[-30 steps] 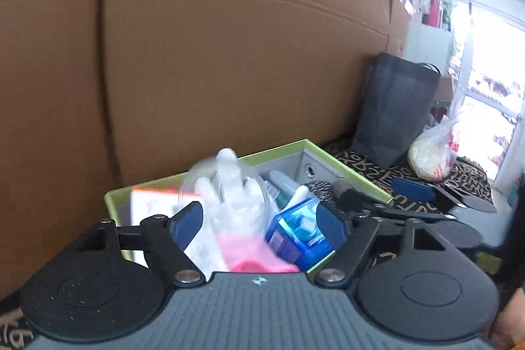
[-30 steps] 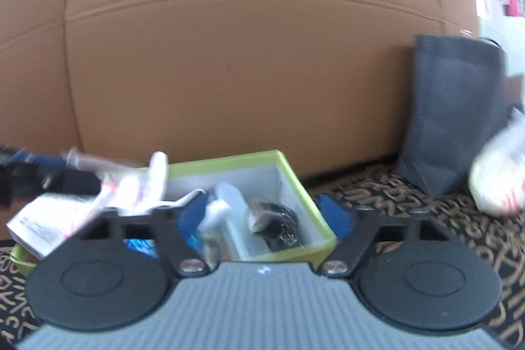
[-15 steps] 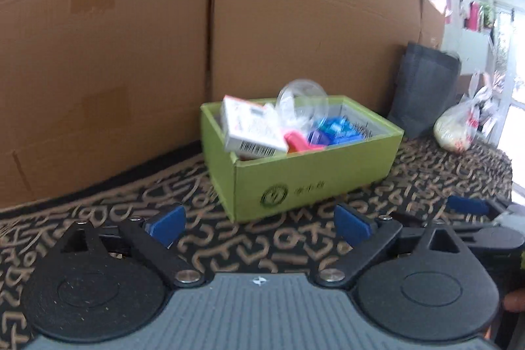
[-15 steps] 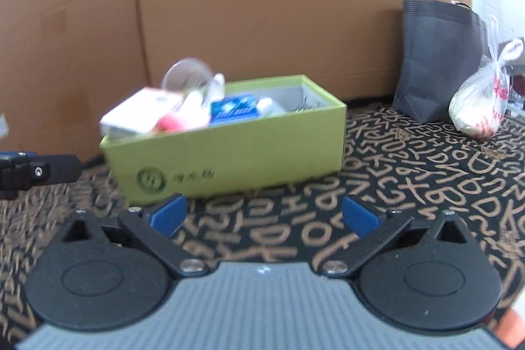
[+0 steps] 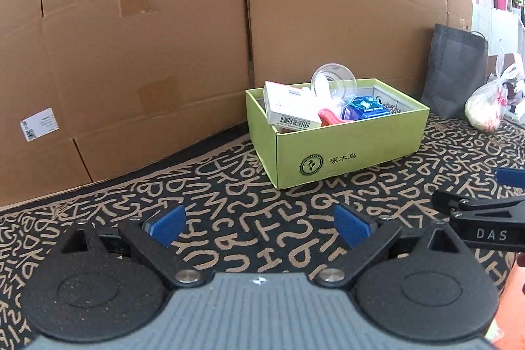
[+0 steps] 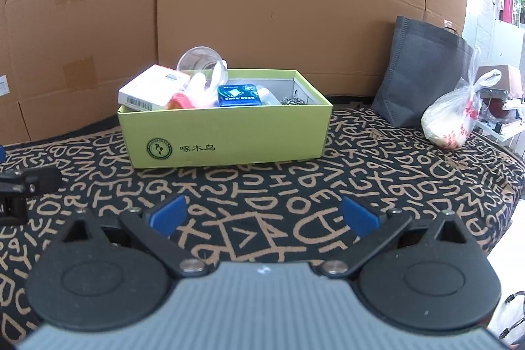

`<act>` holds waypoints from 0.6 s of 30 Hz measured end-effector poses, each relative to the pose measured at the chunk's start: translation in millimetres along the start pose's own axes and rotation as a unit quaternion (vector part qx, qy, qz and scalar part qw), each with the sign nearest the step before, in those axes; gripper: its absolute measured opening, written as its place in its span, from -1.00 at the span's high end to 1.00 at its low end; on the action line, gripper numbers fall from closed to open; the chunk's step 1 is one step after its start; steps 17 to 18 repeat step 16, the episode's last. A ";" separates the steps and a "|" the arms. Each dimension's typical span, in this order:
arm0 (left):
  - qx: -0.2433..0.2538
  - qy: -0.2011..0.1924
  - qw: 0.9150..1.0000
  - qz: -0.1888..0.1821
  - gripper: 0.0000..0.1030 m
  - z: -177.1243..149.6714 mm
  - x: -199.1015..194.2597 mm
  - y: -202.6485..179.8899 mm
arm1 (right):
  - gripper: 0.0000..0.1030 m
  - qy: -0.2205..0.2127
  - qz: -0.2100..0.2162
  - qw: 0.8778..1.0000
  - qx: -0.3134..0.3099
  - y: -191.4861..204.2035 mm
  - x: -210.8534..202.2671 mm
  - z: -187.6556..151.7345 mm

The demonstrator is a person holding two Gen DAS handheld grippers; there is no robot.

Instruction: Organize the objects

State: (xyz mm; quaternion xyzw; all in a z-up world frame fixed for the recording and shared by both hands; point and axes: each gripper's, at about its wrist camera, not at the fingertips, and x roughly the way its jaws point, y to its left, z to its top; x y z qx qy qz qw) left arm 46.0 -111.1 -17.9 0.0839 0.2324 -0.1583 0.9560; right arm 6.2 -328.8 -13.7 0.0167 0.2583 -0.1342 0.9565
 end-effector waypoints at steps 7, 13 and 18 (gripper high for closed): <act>0.005 0.010 1.000 0.014 -0.94 -4.1 0.8 -5.6 | -1.00 0.003 -0.007 1.000 -0.010 1.1 -5.1 -2.2; -0.001 0.015 1.000 0.007 -0.94 -6.9 2.0 -4.8 | -1.00 0.002 0.002 1.000 -0.010 2.1 -7.9 -4.3; -0.001 0.017 1.000 0.004 -0.94 -6.7 1.9 -5.9 | -1.00 0.005 0.006 1.000 -0.007 2.8 -6.9 -5.5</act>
